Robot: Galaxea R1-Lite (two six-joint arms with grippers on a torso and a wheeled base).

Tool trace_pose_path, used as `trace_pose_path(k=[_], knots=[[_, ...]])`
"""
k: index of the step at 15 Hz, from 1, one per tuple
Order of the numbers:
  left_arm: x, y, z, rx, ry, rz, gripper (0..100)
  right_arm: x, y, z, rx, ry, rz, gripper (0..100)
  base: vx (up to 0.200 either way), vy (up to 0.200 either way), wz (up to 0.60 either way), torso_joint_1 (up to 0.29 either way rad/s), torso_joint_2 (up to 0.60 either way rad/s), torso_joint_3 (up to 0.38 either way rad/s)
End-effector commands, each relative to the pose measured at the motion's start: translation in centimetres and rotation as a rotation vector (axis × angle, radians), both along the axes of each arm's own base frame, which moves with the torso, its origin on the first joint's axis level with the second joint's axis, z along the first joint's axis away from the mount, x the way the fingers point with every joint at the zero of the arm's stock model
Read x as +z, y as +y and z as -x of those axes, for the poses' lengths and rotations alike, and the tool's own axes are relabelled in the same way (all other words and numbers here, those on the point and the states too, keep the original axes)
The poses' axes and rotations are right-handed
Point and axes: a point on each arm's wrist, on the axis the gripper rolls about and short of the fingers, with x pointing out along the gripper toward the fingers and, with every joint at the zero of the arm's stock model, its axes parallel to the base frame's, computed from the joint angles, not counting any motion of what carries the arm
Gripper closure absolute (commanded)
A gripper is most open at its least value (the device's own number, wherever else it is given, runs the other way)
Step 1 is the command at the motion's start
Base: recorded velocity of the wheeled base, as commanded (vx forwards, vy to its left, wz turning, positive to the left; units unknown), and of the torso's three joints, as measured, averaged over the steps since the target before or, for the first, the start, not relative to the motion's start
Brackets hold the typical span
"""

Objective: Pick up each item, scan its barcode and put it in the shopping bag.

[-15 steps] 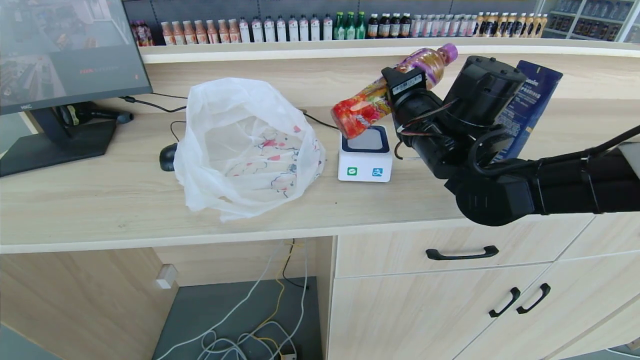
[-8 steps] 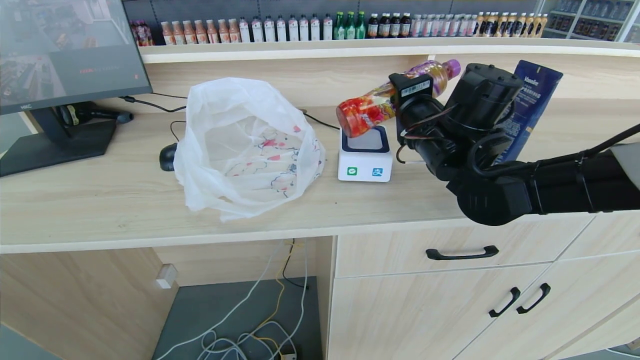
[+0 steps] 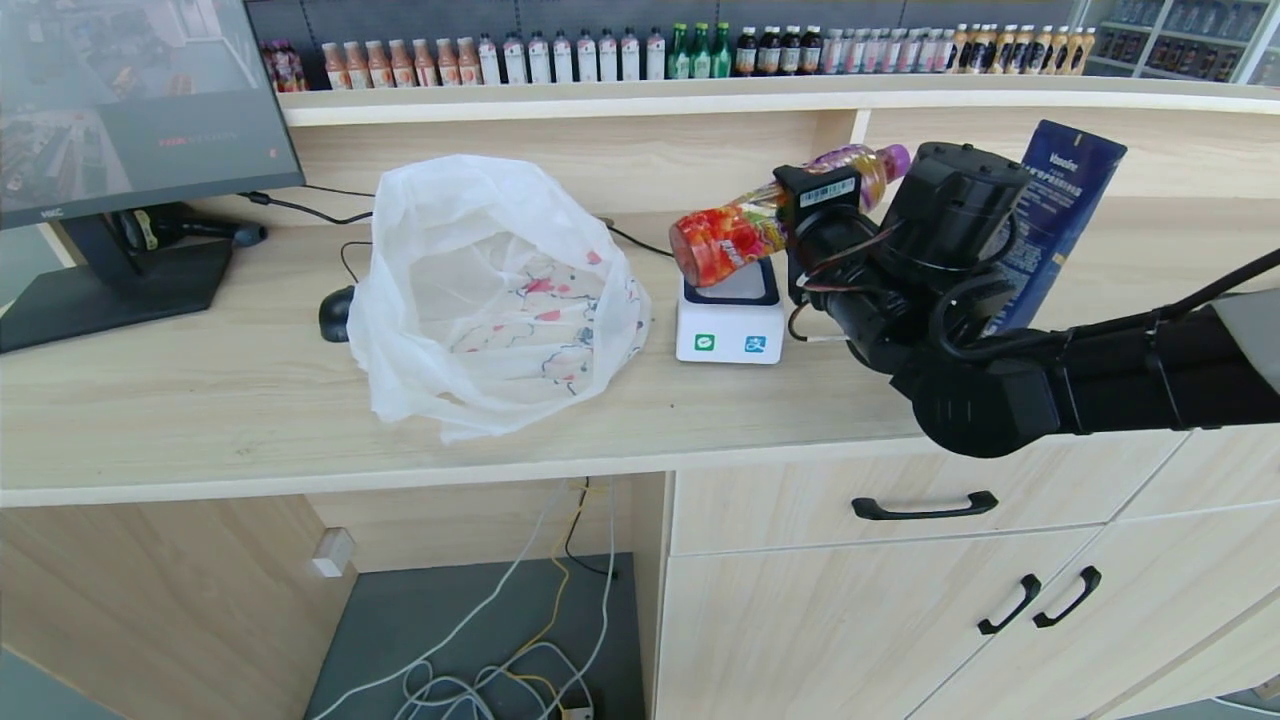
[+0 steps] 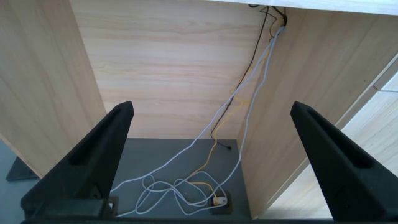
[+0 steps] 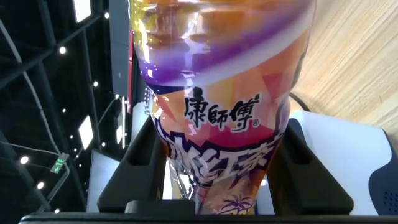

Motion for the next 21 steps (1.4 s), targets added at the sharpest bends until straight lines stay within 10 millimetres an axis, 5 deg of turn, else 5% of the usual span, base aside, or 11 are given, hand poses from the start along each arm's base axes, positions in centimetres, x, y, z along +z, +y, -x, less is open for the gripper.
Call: trace_pose_path(k=[1, 17, 21], knots=[[0.0, 0.0, 0.0, 0.0, 0.0, 0.0, 0, -0.3, 0.0, 0.1, 0.001, 0.009, 0.003, 100, 0.0, 0.0, 0.0, 0.0, 0.0, 0.0], [0.0, 0.0, 0.0, 0.0, 0.0, 0.0, 0, -1.0, -0.9, -0.1, -0.012, 0.039, -0.009, 100, 0.0, 0.0, 0.0, 0.0, 0.0, 0.0], [0.0, 0.0, 0.0, 0.0, 0.0, 0.0, 0, 0.5, -1.2, 1.1, -0.003, 0.012, -0.026, 100, 0.0, 0.0, 0.0, 0.0, 0.0, 0.0]])
